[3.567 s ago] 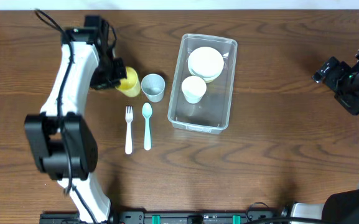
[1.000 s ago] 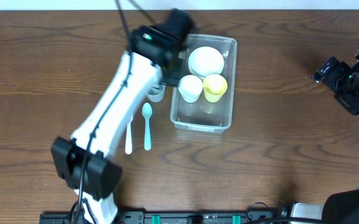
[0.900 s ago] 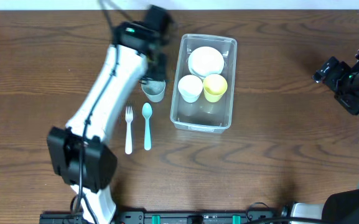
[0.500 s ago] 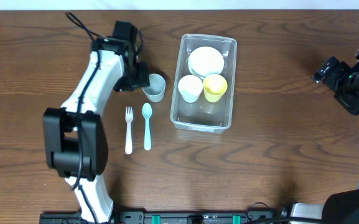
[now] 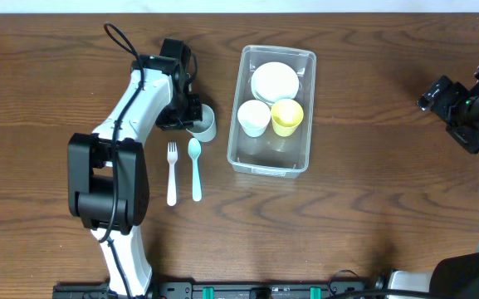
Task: Pack container
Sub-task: 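Grasp the grey cup with the left gripper, then place the grey cup into the container near the front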
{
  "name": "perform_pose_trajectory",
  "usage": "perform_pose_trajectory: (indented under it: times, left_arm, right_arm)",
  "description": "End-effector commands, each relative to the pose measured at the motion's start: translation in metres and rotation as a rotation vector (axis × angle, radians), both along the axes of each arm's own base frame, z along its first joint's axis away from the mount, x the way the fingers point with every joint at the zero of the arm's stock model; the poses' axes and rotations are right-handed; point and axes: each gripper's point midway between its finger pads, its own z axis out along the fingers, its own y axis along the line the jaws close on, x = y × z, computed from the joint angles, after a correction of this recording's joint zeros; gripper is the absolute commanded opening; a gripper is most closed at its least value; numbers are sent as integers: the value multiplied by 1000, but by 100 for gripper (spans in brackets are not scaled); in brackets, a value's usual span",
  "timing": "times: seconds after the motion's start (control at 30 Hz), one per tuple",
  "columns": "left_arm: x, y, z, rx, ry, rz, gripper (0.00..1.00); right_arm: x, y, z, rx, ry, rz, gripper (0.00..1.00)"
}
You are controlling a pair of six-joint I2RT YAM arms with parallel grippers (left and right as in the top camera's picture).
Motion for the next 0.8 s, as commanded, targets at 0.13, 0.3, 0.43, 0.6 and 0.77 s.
perform_pose_trajectory:
  times: [0.13,0.3,0.43,0.6,0.77]
  left_arm:
    - [5,-26,137,-37,-287,-115,6]
    - [-32,-82,172,-78,-352,-274,6]
    - [-51,-127,161,-95,-334,-393,6]
    - [-58,-167,122,-83,-276,-459,6]
    - [-54,-174,75,-19,-185,-456,6]
  right_arm:
    - [-1,0,0,3,-2,-3,99]
    - [-1,0,0,3,-2,-3,99]
    - [-1,0,0,3,-2,-3,99]
    - [-1,0,0,3,-2,-3,99]
    - [-1,0,0,3,-2,-3,99]
